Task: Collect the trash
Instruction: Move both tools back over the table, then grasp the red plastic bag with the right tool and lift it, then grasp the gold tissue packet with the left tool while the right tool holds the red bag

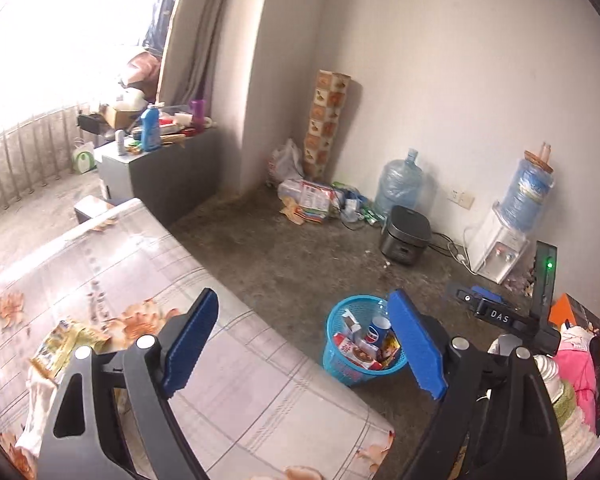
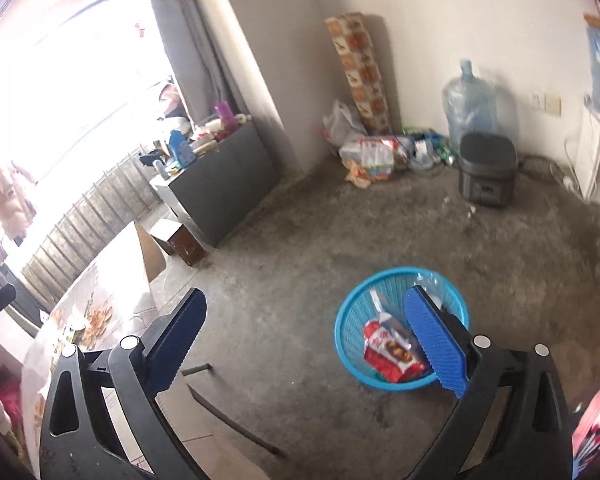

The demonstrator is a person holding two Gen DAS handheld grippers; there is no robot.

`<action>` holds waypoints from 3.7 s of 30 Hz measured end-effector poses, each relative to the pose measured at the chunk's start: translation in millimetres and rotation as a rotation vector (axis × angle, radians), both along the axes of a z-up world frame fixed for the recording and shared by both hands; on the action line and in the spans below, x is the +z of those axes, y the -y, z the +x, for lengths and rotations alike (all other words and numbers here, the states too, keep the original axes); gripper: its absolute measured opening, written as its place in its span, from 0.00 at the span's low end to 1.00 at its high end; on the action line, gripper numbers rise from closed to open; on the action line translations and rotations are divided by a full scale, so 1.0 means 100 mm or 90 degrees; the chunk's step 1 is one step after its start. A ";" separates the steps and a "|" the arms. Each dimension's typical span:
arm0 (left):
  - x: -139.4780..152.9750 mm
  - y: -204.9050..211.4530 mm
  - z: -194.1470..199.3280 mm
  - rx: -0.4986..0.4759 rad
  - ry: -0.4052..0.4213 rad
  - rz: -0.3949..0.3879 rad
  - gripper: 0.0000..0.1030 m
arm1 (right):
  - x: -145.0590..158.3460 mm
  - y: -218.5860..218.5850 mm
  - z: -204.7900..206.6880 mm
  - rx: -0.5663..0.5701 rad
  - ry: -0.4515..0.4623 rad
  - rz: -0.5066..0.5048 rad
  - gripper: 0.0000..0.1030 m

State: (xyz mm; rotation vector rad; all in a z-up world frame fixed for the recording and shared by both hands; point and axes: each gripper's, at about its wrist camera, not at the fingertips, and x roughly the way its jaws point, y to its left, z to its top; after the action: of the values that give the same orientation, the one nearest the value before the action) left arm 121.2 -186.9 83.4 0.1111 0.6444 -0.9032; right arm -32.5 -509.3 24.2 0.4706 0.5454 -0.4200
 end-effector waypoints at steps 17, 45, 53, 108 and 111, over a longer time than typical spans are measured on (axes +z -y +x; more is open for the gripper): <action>-0.15 -2.12 0.02 0.264 -0.039 -0.058 0.87 | 0.28 -1.21 0.45 0.304 0.017 0.064 0.92; -1.39 -2.20 -0.14 0.226 -0.307 -0.006 0.33 | -0.47 -2.43 0.90 0.572 -0.246 0.343 0.23; -1.39 -1.70 -0.13 0.156 -0.332 -0.038 0.33 | -0.45 -1.91 0.91 0.496 -0.217 0.389 0.18; -0.91 -1.47 0.94 0.220 -0.157 0.032 0.47 | -0.70 -1.58 1.28 0.389 -0.139 0.450 0.15; -1.02 -1.29 1.19 0.211 -0.182 0.079 0.54 | -0.72 -1.56 1.25 0.381 -0.136 0.446 0.15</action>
State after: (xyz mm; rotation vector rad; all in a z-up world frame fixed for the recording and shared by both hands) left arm 240.6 -58.0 -18.1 -0.0161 0.9541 -0.5617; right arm 92.0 -353.2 -47.5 0.9002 1.0082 0.3214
